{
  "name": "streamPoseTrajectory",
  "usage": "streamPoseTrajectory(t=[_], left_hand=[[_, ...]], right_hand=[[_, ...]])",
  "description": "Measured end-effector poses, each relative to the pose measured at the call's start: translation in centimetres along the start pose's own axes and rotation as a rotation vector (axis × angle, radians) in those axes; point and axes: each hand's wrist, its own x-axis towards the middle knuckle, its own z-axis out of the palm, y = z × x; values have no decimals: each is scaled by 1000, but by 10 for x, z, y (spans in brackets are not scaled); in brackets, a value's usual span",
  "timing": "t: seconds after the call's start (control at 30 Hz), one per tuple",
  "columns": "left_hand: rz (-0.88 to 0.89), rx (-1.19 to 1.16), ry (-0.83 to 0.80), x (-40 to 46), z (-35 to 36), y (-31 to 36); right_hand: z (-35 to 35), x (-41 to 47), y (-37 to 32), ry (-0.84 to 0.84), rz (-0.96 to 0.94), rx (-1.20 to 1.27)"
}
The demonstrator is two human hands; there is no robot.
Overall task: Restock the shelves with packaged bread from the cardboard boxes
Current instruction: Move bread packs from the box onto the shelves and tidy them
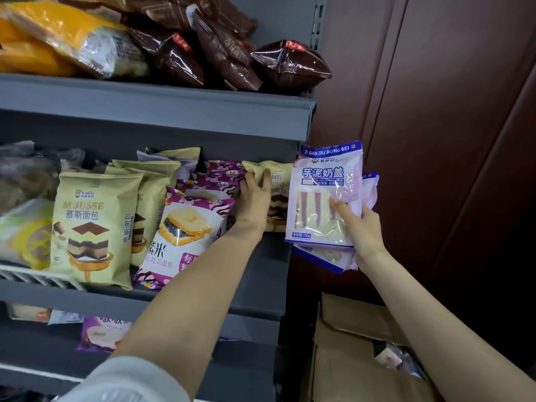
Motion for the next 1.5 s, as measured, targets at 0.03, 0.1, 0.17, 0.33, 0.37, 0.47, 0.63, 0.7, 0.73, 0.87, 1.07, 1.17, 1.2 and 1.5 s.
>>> streamPoseTrajectory(t=[0.03, 0.1, 0.17, 0.33, 0.37, 0.47, 0.63, 0.7, 0.73, 0.87, 1.07, 1.17, 1.2, 1.5], left_hand=[[22, 37, 46, 1, 2, 0], [78, 66, 106, 4, 5, 1], [39, -65, 72, 6, 2, -1], [36, -325, -49, 7, -10, -3], [-10, -416, -61, 5, -11, -2], [-69, -650, 34, -5, -19, 6], [-7, -1213, -249, -33, -47, 24], [-74, -1199, -176, -33, -55, 19], [-122, -1148, -106, -33, -58, 16], [-192, -914, 14, -30, -50, -1], [-248, -734, -1, -34, -24, 3], [-158, -388, 178, -41, -15, 5], [-80, -252, 250, -42, -13, 6], [9, -542, -169, -41, -10, -14]], right_hand=[[1, 0, 2, -1, 2, -4], [2, 0, 5, -6, 7, -14], [3, 0, 6, -11, 8, -26], [7, -4, 1, -24, -23, -53], [7, -5, 0, -26, -26, -54], [8, -6, -2, -22, -47, -50], [20, -9, -7, -23, -93, -43], [25, -7, -9, -38, -37, -66], [26, -5, -9, -31, -28, -85], [15, -3, -14, 164, -179, -335], [2, 3, -13, 186, -313, -289], [-2, 0, -14, 168, -308, -234], [-2, -1, -15, 154, -309, -221], [-3, -25, -17, -25, -332, -97]])
